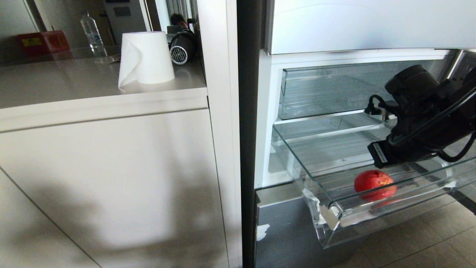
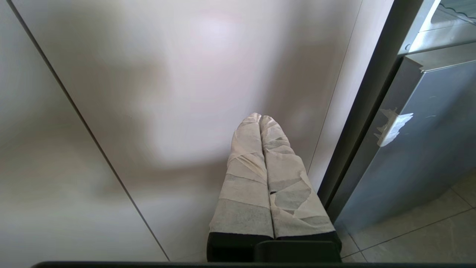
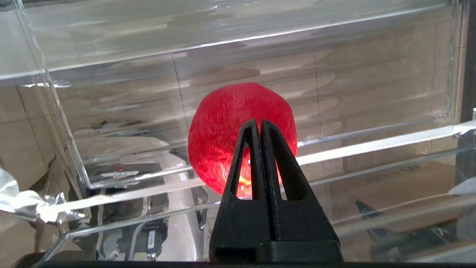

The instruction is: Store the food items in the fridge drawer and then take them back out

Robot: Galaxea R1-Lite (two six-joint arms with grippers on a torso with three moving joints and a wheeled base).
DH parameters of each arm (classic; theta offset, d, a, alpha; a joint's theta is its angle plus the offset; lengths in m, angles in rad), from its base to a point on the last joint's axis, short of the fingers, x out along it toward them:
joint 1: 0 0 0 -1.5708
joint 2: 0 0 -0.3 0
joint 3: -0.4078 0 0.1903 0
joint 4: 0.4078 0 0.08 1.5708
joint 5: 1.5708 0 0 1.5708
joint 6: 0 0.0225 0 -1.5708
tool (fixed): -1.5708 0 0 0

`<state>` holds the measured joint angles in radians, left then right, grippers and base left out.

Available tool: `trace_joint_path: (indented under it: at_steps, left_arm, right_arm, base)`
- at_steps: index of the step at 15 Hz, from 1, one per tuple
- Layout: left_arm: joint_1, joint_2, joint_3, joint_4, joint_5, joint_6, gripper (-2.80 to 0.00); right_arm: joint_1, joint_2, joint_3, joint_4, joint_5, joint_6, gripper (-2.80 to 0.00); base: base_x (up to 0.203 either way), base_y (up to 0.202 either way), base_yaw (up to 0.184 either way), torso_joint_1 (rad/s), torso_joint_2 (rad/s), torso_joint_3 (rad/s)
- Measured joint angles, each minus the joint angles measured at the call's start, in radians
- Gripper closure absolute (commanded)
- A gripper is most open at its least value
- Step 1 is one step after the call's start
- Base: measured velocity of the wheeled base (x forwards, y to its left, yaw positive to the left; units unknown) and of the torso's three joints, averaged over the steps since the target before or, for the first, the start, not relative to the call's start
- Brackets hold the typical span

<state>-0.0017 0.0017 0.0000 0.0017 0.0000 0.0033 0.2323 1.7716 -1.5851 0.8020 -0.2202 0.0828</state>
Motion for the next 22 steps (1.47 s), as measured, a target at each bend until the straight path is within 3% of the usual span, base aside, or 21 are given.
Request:
trace_joint_path:
  at_steps: [11, 13, 17, 22]
  left_arm:
    - [0.000, 0.000, 0.000, 0.000, 0.000, 0.000, 0.00]
    - [0.000, 0.000, 0.000, 0.000, 0.000, 0.000, 0.00]
    - [0.000, 0.000, 0.000, 0.000, 0.000, 0.000, 0.00]
    - [0.000, 0.000, 0.000, 0.000, 0.000, 0.000, 0.00]
  right_arm:
    - [0.007, 0.010, 0.018, 0.054, 0.000, 0.004, 0.00]
    - [0.007, 0.025, 0.010, 0.026, 0.010, 0.017, 0.00]
    - [0.007, 0.039, -0.031, -0.153, 0.027, 0.055, 0.00]
    - [0.007, -0.025, -0.076, -0.155, 0.023, 0.055, 0.00]
  base:
    - [0.000, 0.000, 0.000, 0.000, 0.00, 0.000]
    - [0.000, 0.000, 0.000, 0.000, 0.00, 0.000]
    - [0.000, 0.000, 0.000, 0.000, 0.00, 0.000]
    - [0.000, 0.000, 0.000, 0.000, 0.00, 0.000]
